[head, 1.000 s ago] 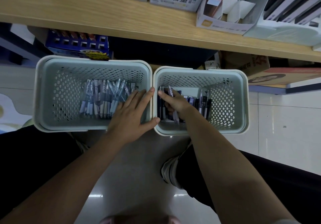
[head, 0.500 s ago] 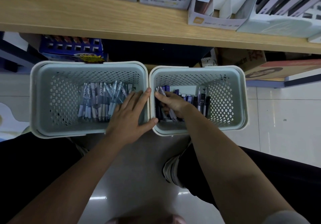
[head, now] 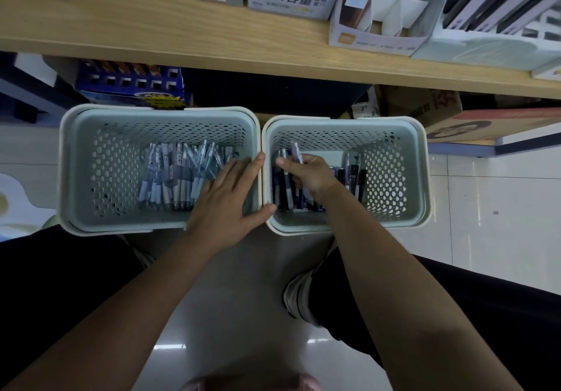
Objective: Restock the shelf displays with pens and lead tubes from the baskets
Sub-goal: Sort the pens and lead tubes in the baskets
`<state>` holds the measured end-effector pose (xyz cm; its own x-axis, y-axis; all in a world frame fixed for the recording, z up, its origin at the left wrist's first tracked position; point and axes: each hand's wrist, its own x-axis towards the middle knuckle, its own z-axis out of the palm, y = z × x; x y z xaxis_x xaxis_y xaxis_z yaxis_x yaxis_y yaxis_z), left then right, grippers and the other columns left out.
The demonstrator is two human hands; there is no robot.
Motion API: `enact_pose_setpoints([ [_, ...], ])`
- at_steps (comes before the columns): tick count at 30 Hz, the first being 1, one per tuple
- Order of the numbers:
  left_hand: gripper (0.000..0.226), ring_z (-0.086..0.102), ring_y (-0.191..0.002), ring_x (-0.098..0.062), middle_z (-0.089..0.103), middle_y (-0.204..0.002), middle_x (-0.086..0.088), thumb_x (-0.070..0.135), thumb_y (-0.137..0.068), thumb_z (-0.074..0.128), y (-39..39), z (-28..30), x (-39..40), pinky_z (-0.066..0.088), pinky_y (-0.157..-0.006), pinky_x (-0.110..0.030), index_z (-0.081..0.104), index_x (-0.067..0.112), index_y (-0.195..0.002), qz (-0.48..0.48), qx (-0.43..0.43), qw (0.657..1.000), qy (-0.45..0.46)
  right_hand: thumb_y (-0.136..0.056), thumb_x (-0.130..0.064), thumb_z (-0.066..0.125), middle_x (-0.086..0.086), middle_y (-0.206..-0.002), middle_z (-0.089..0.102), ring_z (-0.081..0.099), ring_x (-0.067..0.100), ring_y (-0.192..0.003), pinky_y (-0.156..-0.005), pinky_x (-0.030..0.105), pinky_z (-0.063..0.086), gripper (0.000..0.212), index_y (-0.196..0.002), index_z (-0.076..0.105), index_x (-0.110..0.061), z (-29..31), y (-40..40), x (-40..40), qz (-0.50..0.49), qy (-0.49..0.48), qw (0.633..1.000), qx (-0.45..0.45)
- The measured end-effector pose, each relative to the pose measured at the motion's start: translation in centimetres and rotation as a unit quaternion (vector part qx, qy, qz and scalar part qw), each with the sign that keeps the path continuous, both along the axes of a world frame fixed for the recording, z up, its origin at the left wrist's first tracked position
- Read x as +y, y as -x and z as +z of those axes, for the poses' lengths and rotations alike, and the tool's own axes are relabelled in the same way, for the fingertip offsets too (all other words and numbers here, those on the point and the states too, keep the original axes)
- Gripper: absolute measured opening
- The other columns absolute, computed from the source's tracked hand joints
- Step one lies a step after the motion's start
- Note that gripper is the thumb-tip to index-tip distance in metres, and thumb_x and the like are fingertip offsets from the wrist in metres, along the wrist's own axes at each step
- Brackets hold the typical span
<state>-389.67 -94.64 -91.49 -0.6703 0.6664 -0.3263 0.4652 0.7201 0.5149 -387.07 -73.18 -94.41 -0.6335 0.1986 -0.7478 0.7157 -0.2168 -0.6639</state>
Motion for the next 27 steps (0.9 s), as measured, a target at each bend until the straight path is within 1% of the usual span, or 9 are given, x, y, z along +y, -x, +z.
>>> enact_pose_setpoints([
  [4, 0.088, 0.006, -0.154, -0.018, 0.014, -0.167, 0.002, 0.078, -0.086, 0.027, 0.0, 0.3, 0.0, 0.021, -0.117, -0.054, -0.011, 0.043, -0.157, -0.001, -0.011, 1.0, 0.004, -0.095, -0.034, 0.067, -0.012, -0.074, 0.074, 0.069, -0.001, -0.071, -0.075, 0.022, 0.049, 0.02, -0.088, 0.069, -0.015, 2.9, -0.1, 0.2, -0.02, -0.018, 0.998, 0.058],
  [7, 0.09, 0.003, -0.154, -0.018, 0.01, -0.168, 0.003, 0.082, -0.082, 0.023, 0.1, 1.3, 0.2, 0.016, -0.12, -0.052, -0.005, 0.042, -0.158, 0.007, -0.019, 1.0, 0.001, -0.101, -0.042, 0.055, -0.005, -0.066, 0.063, 0.062, 0.01, -0.068, -0.075, 0.03, 0.048, 0.035, -0.077, 0.061, -0.018, 5.2, 0.1, -0.4, -0.022, -0.038, 0.995, 0.095],
  [9, 0.092, 0.002, -0.154, -0.016, 0.008, -0.168, 0.005, 0.084, -0.08, 0.025, 0.2, 2.4, 0.6, 0.013, -0.12, -0.048, 0.012, 0.038, -0.159, 0.028, -0.034, 0.999, -0.017, -0.103, -0.037, 0.053, -0.001, -0.063, 0.058, 0.058, 0.017, -0.065, -0.072, 0.034, 0.049, 0.034, -0.078, 0.059, -0.016, 6.9, 0.3, -1.1, -0.018, -0.023, 0.991, 0.131],
  [11, 0.089, 0.021, -0.15, -0.017, 0.028, -0.162, 0.003, 0.081, -0.078, 0.038, 0.3, 4.1, 1.4, 0.023, -0.118, -0.042, 0.04, 0.03, -0.151, 0.083, -0.077, 0.99, -0.086, -0.104, -0.029, 0.053, 0.001, -0.063, 0.057, 0.057, 0.02, -0.063, -0.067, 0.036, 0.049, 0.028, -0.081, 0.057, -0.013, 8.5, 0.7, -2.1, -0.005, -0.001, 0.987, 0.159],
  [13, 0.071, 0.051, -0.13, -0.013, 0.057, -0.138, 0.006, 0.068, -0.079, 0.06, 0.5, 5.8, 2.0, 0.042, -0.104, -0.034, 0.055, 0.027, -0.137, 0.175, -0.191, 0.948, -0.184, -0.104, -0.018, 0.052, 0.004, -0.068, 0.06, 0.061, 0.023, -0.065, -0.066, 0.037, 0.053, 0.019, -0.087, 0.055, -0.01, 10.1, 1.3, -3.3, -0.01, 0.063, 0.983, 0.172],
  [16, 0.041, 0.069, -0.104, -0.016, 0.073, -0.108, 0.004, 0.037, -0.085, 0.076, 1.2, 7.8, 1.4, 0.053, -0.087, -0.029, 0.062, 0.025, -0.121, 0.251, -0.333, 0.872, -0.257, -0.103, -0.007, 0.049, 0.008, -0.081, 0.07, 0.071, 0.024, -0.08, -0.086, 0.04, 0.057, 0.01, -0.1, 0.059, -0.008, 12.5, 2.0, -5.3, -0.018, 0.148, 0.969, 0.196],
  [19, 0.023, 0.073, -0.098, -0.026, 0.077, -0.101, -0.006, 0.025, -0.093, 0.072, 1.6, 9.2, -0.6, 0.058, -0.088, -0.04, 0.069, 0.017, -0.114, 0.242, -0.373, 0.851, -0.28, -0.101, -0.007, 0.05, 0.01, -0.098, 0.074, 0.07, 0.023, -0.103, -0.099, 0.041, 0.053, 0.013, -0.108, 0.061, -0.008, 13.7, 2.2, -6.8, 0.011, 0.154, 0.962, 0.226],
  [21, 0.012, 0.073, -0.089, -0.026, 0.076, -0.091, -0.006, 0.021, -0.094, 0.07, 1.8, 10.3, -2.0, 0.06, -0.081, -0.036, 0.072, 0.012, -0.103, 0.246, -0.385, 0.84, -0.292, -0.102, -0.011, 0.051, 0.011, -0.105, 0.073, 0.068, 0.021, -0.111, -0.1, 0.045, 0.052, 0.014, -0.111, 0.062, -0.009, 14.4, 2.5, -7.6, 0.038, 0.114, 0.966, 0.23],
  [27, 0.012, 0.073, -0.074, -0.022, 0.074, -0.084, -0.01, 0.015, -0.093, 0.067, 2.3, 12.1, -4.4, 0.061, -0.075, -0.036, 0.068, 0.007, -0.103, 0.259, -0.417, 0.809, -0.324, -0.089, -0.033, 0.068, 0.017, -0.108, 0.074, 0.069, 0.035, -0.105, -0.097, 0.052, 0.052, 0.028, -0.103, 0.072, -0.009, 15.9, 2.8, -9.6, 0.128, 0.039, 0.97, 0.204],
])
